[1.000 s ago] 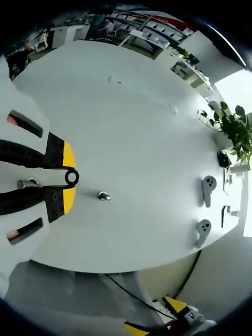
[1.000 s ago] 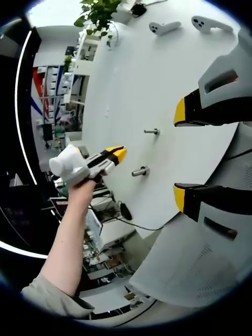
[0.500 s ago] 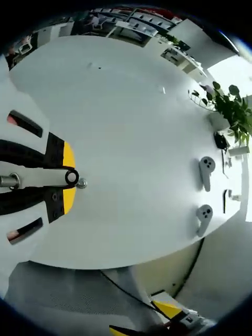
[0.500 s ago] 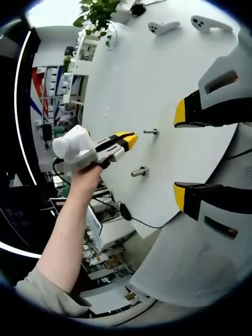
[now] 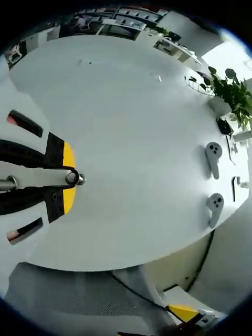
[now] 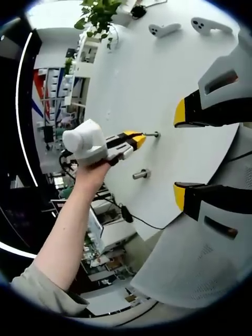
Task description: Place the washer onto the threaded stud by aligning its center hole with the stud, sliding it down to the base, and recovering from edge contact or off-axis alignment until the washer reaches the visible bottom stop.
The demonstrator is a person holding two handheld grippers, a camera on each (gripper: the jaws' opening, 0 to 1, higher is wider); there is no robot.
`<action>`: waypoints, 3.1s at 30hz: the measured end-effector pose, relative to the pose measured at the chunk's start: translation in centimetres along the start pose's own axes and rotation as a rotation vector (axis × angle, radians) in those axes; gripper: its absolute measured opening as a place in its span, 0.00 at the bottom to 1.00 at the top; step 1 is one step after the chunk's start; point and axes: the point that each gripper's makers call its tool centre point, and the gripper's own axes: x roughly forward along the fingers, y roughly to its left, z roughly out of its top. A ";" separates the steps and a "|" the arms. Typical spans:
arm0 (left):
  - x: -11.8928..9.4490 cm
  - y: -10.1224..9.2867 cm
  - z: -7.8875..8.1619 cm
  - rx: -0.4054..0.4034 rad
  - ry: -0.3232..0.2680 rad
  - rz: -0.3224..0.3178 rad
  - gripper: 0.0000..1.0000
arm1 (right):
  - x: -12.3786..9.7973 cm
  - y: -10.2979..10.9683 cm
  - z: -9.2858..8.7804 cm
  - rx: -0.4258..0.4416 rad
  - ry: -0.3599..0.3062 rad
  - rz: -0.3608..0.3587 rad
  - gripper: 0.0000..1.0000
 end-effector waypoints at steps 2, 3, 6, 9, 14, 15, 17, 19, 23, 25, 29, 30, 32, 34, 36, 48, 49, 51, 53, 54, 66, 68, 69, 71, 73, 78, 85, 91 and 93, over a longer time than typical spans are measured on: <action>0.0 0.0 0.0 0.008 0.001 0.003 0.08 | 0.0 -0.1 0.1 -0.003 -0.002 -0.005 0.44; 0.1 0.0 0.0 0.007 0.002 0.002 0.08 | 0.0 -0.1 0.1 -0.003 -0.001 -0.005 0.44; 0.3 0.0 0.1 0.010 0.006 -0.003 0.08 | -0.1 -0.1 0.0 -0.005 -0.001 -0.007 0.44; 0.3 -0.1 0.1 0.022 0.011 -0.002 0.08 | -0.1 -0.3 0.0 0.000 -0.001 -0.012 0.44; 0.6 -0.1 -0.1 0.029 0.015 -0.009 0.08 | -0.2 -0.4 0.0 0.002 -0.003 -0.019 0.44; 0.7 -0.2 -0.2 0.034 0.018 -0.009 0.08 | -0.2 -0.4 0.0 0.004 -0.003 -0.019 0.44; 0.7 -0.2 -0.2 0.041 0.020 -0.010 0.08 | -0.2 -0.5 0.0 0.004 -0.004 -0.021 0.44; 0.7 -0.2 -0.1 0.046 0.016 -0.008 0.08 | -0.1 -0.5 0.0 0.006 0.000 -0.021 0.44; 0.8 0.0 -0.2 0.043 0.017 -0.008 0.08 | -0.2 -0.5 0.0 0.006 -0.002 -0.024 0.44; 0.8 0.0 -0.1 0.039 0.015 -0.008 0.09 | -0.2 -0.5 0.0 0.007 0.001 -0.024 0.44; 0.9 -0.2 0.1 0.043 0.016 -0.015 0.09 | -0.1 -0.6 -0.1 0.006 0.004 -0.027 0.44; 0.9 -0.1 0.1 0.051 0.016 -0.011 0.08 | -0.1 -0.6 -0.1 0.008 0.002 -0.027 0.44; 0.9 -0.1 0.1 0.049 0.015 -0.010 0.09 | -0.1 -0.6 -0.1 0.009 0.004 -0.027 0.44; 0.9 0.0 0.1 0.042 0.014 -0.009 0.09 | -0.1 -0.6 -0.2 0.006 0.006 -0.027 0.44; 0.9 0.0 0.1 0.046 0.015 -0.005 0.09 | -0.1 -0.6 -0.2 0.005 0.006 -0.028 0.44; 1.7 -0.2 -0.1 0.093 0.059 -0.006 0.09 | -0.1 -0.6 -0.3 0.002 0.013 -0.031 0.44; 1.7 -0.2 -0.1 0.088 0.058 -0.008 0.09 | -0.1 -0.6 -0.3 0.004 0.013 -0.032 0.44; 1.9 -0.1 -0.1 0.085 0.055 -0.007 0.09 | -0.2 -0.7 -0.3 0.008 0.010 -0.034 0.44; 2.3 0.0 -0.1 0.086 0.061 -0.006 0.09 | -0.2 -0.7 -0.3 0.009 0.014 -0.035 0.44; 2.4 0.0 -0.2 0.084 0.063 -0.007 0.09 | -0.2 -0.7 -0.3 0.008 0.015 -0.037 0.44; 4.4 -0.7 -1.0 0.060 0.092 -0.029 0.09 | -0.2 -0.9 -0.4 0.007 0.015 -0.046 0.43; 4.5 -0.9 -1.2 0.044 0.097 -0.041 0.09 | -0.2 -1.0 -0.3 0.009 0.014 -0.047 0.43; 4.5 -1.0 -1.2 0.038 0.099 -0.048 0.09 | -0.2 -1.0 -0.3 0.010 0.014 -0.047 0.43; 4.6 -1.2 -1.4 0.041 0.102 -0.049 0.09 | -0.2 -1.0 -0.4 0.010 0.015 -0.047 0.43; 4.9 -1.4 -1.6 0.047 0.107 -0.052 0.09 | -0.2 -1.0 -0.3 0.010 0.015 -0.046 0.43; 5.7 -1.5 -2.3 0.064 0.126 -0.055 0.09 | -0.2 -0.9 -0.4 0.009 0.015 -0.043 0.43; 5.7 -1.4 -2.1 0.050 0.102 -0.062 0.11 | -0.1 -0.9 -0.4 0.012 0.015 -0.041 0.43; 5.3 -1.0 -2.1 0.012 0.063 -0.057 0.17 | -0.2 -0.9 -0.3 0.011 0.013 -0.043 0.44; 4.9 -0.7 -2.4 0.000 0.061 -0.041 0.18 | -0.2 -0.9 -0.3 0.014 0.013 -0.040 0.44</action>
